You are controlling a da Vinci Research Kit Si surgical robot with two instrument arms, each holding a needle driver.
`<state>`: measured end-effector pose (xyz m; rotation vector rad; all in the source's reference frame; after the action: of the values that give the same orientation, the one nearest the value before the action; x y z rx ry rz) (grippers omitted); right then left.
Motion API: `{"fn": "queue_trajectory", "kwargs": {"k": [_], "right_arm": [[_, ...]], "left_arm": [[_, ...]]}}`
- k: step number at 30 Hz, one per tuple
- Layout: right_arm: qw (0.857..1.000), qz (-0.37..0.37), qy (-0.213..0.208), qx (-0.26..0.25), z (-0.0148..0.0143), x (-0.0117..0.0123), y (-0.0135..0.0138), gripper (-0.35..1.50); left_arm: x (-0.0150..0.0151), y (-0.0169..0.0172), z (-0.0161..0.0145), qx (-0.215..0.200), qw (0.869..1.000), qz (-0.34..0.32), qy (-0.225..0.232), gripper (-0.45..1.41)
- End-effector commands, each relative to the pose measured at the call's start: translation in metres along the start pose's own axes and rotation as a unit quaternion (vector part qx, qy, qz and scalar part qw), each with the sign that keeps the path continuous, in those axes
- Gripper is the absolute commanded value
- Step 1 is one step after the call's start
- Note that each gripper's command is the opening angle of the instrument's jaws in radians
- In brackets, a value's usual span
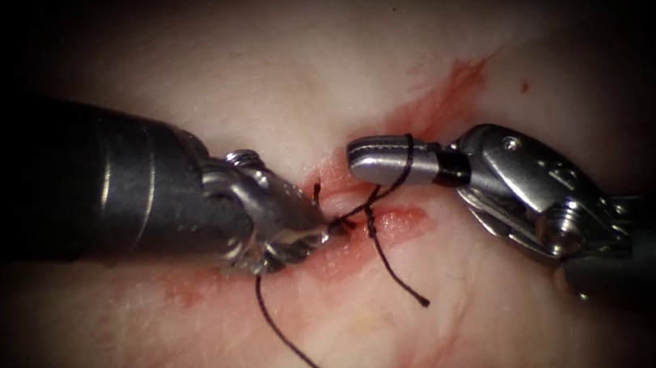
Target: Wound Closure
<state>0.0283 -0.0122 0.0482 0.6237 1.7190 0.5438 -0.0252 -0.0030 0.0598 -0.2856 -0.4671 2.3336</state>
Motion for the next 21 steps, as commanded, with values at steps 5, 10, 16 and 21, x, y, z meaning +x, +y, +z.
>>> {"fn": "queue_trajectory", "kwargs": {"k": [5,10,16,21], "right_arm": [[0.996,-0.011,-0.090,0.016,0.0000,-0.0009,0.0005,-0.35],[0.988,-0.011,-0.154,0.027,-0.0001,-0.0018,0.0001,-0.35],[0.972,-0.018,-0.226,0.059,0.0010,-0.0010,-0.0009,-0.35],[0.948,-0.012,-0.308,0.084,0.0016,0.0000,-0.0024,-0.35]], "left_arm": [[0.0011,0.0001,-0.0009,-0.001,1.000,0.003,0.022,-0.45],[0.0017,0.0005,-0.0015,0.002,0.999,0.002,0.034,-0.45],[0.0023,0.0014,-0.0019,0.002,0.999,-0.001,0.045,-0.45],[0.0029,0.0016,-0.0016,0.005,0.999,-0.003,0.048,-0.45]]}}
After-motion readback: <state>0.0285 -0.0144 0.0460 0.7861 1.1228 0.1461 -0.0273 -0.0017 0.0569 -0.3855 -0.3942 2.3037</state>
